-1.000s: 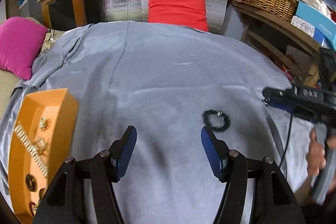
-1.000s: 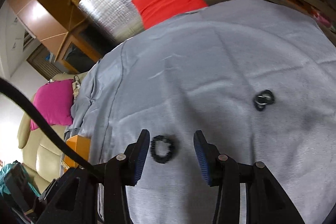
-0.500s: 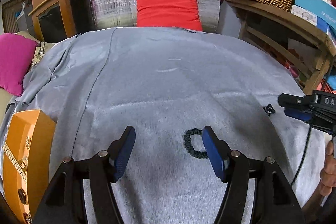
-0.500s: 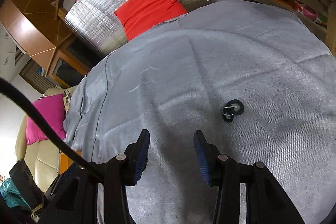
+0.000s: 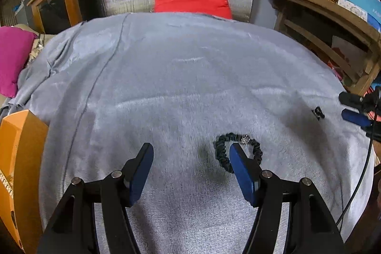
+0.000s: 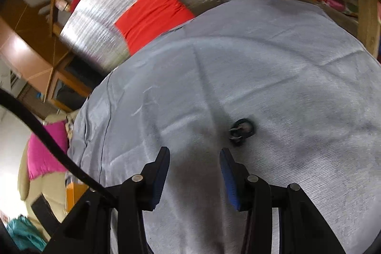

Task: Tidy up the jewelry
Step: 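Move both tools back to the table, left toward the black scrunchie, right toward the black ring, then grasp the small black ring hair tie with the right tool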

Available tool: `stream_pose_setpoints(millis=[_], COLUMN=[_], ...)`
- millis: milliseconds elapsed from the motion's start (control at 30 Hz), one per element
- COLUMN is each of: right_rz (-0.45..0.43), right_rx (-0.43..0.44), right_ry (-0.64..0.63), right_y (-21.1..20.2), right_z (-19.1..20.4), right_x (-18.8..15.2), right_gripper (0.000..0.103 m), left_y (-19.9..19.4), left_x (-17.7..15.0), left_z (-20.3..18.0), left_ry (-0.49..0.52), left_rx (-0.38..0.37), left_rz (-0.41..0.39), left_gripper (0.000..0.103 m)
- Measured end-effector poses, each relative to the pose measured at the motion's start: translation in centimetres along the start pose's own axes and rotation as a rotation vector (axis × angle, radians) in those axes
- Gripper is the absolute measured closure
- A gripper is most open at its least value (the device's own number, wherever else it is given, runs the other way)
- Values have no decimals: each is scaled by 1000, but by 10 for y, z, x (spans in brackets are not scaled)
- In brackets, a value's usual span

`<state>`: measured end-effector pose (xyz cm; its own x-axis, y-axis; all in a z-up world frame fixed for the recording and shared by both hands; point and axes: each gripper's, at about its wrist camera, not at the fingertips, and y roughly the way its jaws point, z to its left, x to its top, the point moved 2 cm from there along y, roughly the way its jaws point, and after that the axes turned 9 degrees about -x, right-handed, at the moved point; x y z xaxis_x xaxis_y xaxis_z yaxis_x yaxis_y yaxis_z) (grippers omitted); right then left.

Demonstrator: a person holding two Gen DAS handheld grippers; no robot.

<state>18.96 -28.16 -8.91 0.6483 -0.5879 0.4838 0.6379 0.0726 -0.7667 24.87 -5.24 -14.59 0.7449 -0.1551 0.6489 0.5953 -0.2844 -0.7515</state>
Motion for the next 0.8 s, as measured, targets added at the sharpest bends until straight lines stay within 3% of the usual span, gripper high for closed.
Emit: stream_pose_setpoints(millis=[400, 800], right_rz=[52, 58], right_rx=[12, 5], right_ry=[224, 240], right_y=[29, 55], right_z=[-55, -50], right_x=[13, 17], right_gripper=[56, 56], left_y=[14, 25], left_x=[-7, -1], left_z=[-2, -8], left_ry=[10, 31], left_rx=[-65, -64], left_rz=[63, 84], left_gripper=[36, 35])
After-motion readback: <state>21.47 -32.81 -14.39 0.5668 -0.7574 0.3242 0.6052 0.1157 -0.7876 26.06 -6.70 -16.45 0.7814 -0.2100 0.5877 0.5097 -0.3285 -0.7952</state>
